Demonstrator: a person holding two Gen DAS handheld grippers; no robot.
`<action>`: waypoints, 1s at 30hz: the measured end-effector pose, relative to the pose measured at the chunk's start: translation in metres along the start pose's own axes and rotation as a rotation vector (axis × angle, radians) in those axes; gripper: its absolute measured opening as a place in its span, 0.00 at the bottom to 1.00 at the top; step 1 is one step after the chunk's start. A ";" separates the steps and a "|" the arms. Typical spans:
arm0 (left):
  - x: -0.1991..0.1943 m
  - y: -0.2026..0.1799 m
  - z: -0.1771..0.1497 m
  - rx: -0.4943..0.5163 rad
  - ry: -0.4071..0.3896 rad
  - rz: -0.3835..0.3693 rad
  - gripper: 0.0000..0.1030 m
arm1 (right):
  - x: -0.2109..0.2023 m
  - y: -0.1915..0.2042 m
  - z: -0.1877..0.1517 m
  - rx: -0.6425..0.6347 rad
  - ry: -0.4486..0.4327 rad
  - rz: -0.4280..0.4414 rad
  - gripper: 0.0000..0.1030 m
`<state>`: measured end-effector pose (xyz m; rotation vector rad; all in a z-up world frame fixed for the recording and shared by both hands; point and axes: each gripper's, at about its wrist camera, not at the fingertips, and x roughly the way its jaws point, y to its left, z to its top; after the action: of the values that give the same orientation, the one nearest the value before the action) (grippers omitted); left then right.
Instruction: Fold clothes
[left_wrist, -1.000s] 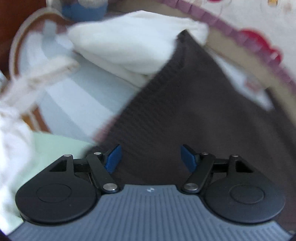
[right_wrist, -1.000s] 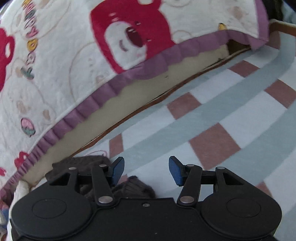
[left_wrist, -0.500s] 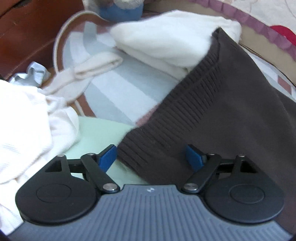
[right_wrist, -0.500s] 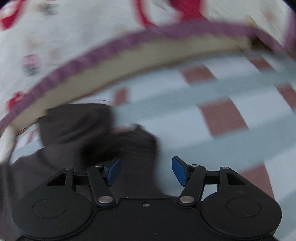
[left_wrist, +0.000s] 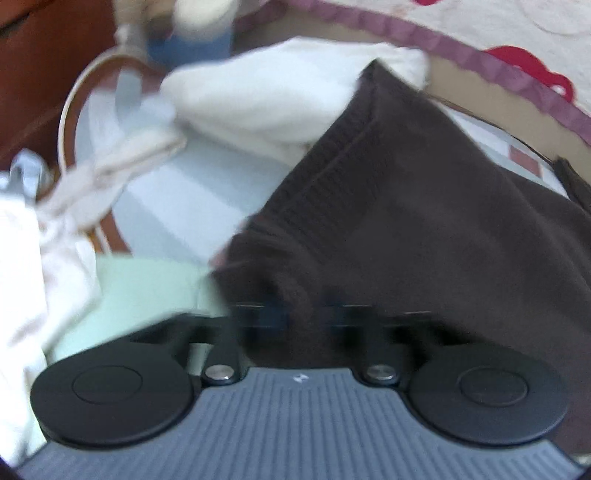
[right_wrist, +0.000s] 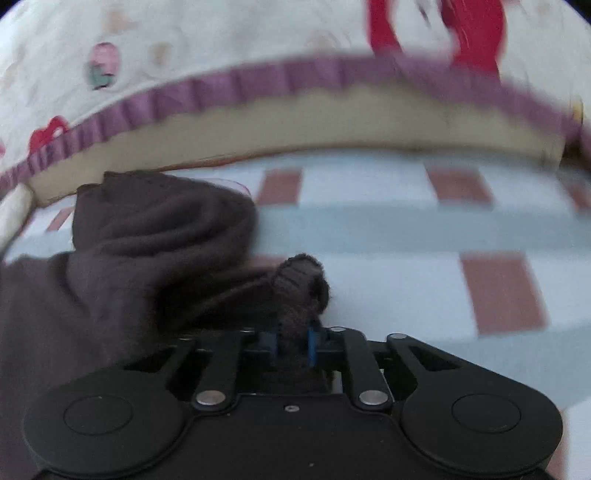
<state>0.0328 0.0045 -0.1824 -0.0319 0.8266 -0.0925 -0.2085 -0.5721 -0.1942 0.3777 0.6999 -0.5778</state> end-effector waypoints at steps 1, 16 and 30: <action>-0.008 0.002 0.003 -0.001 -0.022 -0.015 0.10 | -0.026 -0.002 0.006 0.037 -0.076 -0.012 0.09; -0.027 0.013 0.001 0.070 0.076 0.090 0.21 | -0.063 -0.064 0.000 0.299 -0.048 -0.190 0.13; -0.014 -0.164 0.067 0.163 0.058 -0.382 0.65 | -0.005 0.018 0.078 0.234 -0.204 0.287 0.70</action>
<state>0.0614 -0.1576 -0.1164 -0.0337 0.8607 -0.5223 -0.1626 -0.5958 -0.1336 0.6168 0.3726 -0.4183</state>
